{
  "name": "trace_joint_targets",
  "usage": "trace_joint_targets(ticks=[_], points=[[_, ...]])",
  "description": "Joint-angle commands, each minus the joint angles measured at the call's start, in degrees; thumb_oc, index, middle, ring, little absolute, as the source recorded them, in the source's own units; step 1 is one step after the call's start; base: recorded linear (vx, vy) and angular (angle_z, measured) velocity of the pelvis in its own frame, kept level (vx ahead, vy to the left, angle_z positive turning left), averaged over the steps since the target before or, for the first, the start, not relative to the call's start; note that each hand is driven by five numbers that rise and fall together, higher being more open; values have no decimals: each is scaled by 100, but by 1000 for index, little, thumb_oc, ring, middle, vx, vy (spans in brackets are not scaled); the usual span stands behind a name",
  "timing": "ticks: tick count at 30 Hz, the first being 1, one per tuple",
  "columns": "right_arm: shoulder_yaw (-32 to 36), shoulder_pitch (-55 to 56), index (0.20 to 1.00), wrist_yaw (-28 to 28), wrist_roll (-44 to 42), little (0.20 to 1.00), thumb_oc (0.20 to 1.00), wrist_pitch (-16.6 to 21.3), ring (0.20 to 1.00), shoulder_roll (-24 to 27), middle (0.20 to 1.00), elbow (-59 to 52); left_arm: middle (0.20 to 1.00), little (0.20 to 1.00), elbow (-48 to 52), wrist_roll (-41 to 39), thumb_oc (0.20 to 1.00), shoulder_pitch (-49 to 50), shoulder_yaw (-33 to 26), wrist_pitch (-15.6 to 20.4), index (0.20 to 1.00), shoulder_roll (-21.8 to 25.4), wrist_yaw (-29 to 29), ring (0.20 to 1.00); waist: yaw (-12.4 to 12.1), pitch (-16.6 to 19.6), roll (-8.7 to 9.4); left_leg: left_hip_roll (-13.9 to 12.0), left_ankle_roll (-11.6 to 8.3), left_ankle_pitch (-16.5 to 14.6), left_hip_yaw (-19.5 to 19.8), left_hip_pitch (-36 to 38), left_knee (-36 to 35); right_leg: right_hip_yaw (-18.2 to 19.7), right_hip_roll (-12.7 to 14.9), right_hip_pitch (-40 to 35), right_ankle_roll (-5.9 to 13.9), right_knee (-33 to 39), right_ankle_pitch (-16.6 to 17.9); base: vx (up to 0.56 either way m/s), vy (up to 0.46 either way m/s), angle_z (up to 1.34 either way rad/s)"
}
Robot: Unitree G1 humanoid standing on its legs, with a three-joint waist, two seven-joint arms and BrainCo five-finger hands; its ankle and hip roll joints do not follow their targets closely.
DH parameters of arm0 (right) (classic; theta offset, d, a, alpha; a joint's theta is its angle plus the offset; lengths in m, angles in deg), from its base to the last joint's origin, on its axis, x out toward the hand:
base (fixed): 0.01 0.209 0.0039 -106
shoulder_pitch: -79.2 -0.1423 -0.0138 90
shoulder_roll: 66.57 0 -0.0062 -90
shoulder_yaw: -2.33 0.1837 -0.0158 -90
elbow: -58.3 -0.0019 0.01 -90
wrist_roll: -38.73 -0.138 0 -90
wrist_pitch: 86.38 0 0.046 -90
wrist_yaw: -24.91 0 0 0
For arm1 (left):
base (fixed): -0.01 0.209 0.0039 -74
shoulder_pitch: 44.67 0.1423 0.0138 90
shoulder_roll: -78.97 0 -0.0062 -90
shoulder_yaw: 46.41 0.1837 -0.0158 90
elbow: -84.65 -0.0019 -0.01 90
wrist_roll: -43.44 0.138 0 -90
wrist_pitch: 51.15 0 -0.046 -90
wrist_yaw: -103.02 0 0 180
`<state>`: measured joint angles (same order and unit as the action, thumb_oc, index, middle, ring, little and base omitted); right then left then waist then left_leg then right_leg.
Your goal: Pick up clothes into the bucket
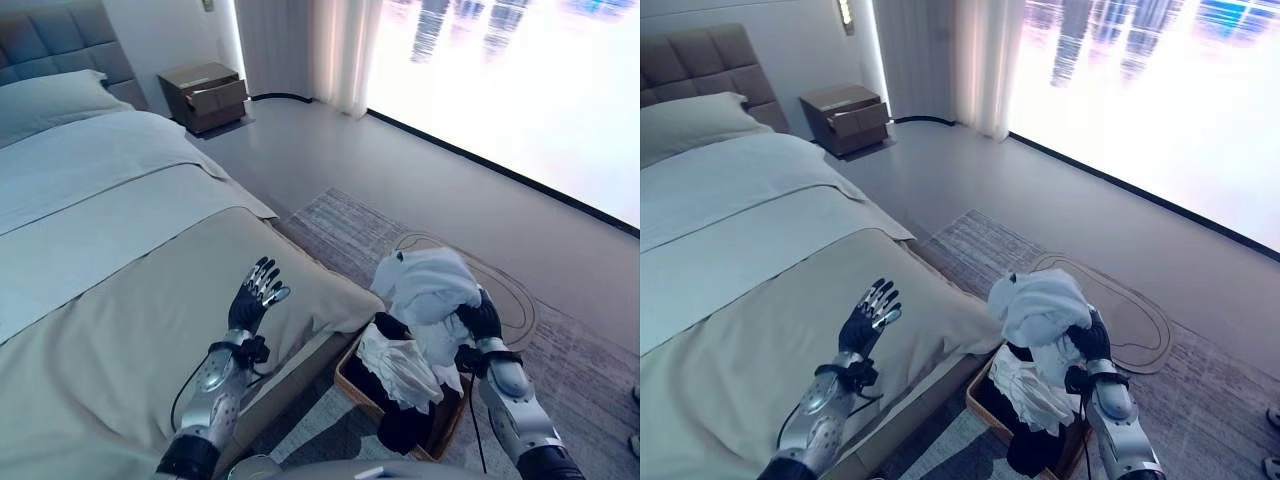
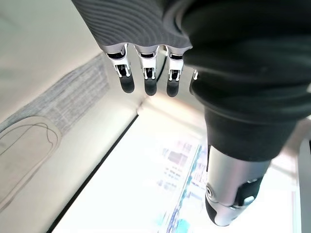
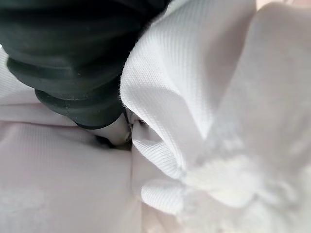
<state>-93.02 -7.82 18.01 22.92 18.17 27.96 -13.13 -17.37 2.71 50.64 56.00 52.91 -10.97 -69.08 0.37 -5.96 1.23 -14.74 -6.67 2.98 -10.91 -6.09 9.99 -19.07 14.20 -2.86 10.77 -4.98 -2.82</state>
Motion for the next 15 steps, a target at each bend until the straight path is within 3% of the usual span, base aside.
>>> trace_joint_targets(ticks=[1,2,3,4,6,8,9,11,15], points=[[348,-1045,200,-236,-234,200,200,402,200,69,200,-34,1000,1000,592,-115,1000,-272,-137,228,1000,268,343,1000,-159,-539,178,841,87,-354,1199,-1237,1163,-11,-92,-306,-359,508,286,-9,-51,20],[346,-1051,200,-234,-238,200,200,407,200,66,200,-25,1000,1000,595,-115,1000,-270,-140,227,1000,272,343,1000,-144,-532,189,857,94,-358,1204,-1249,1170,-25,-80,-308,-352,514,285,28,-10,34],[347,-1124,200,-278,-284,200,200,448,200,47,200,30,1000,1000,583,-53,1000,-187,-178,247,1000,333,320,1000,-255,-572,148,1106,85,-325,1324,-1329,1000,48,-149,-245,-349,534,309,22,75,37],[334,-1303,200,-301,-223,200,200,482,200,81,200,82,1000,1000,673,-117,1000,48,-259,239,1000,383,405,1000,-383,-507,96,1466,290,-425,1753,-1096,493,222,-202,48,-333,455,286,23,123,-11],[445,-1442,200,-378,-211,200,200,525,200,30,200,103,1000,1000,639,-30,1000,122,-283,299,1000,442,411,1000,-373,-492,49,1717,419,-372,1955,-1103,402,274,-59,263,-310,153,259,44,187,-60],[478,-1429,200,-399,-177,200,200,520,200,-28,200,-26,1000,1000,626,-44,1000,163,-312,285,1000,471,417,1000,-378,-483,31,1760,490,-396,1888,-1045,372,313,70,345,-280,-128,183,98,183,-26],[555,-1492,200,-415,-128,200,200,521,200,-76,200,-24,1000,1000,598,-182,1000,259,-344,256,1000,523,524,1000,-359,-519,-45,1803,668,-482,1714,-847,299,412,306,542,-218,-731,197,114,221,-22],[537,-1580,200,-453,-66,200,200,514,200,-58,200,-89,1000,1000,618,-114,1000,224,-291,309,1000,624,507,1000,-316,-631,-106,1853,770,-453,1603,-776,272,674,389,856,-169,-1176,315,64,204,-46],[600,-1896,200,-635,-57,200,200,557,200,117,200,-100,1000,1000,721,-51,1000,-113,-86,457,1000,835,437,1000,-128,-952,-207,1808,761,-376,1505,-1063,164,989,384,1705,-183,-930,537,-125,24,-33]])
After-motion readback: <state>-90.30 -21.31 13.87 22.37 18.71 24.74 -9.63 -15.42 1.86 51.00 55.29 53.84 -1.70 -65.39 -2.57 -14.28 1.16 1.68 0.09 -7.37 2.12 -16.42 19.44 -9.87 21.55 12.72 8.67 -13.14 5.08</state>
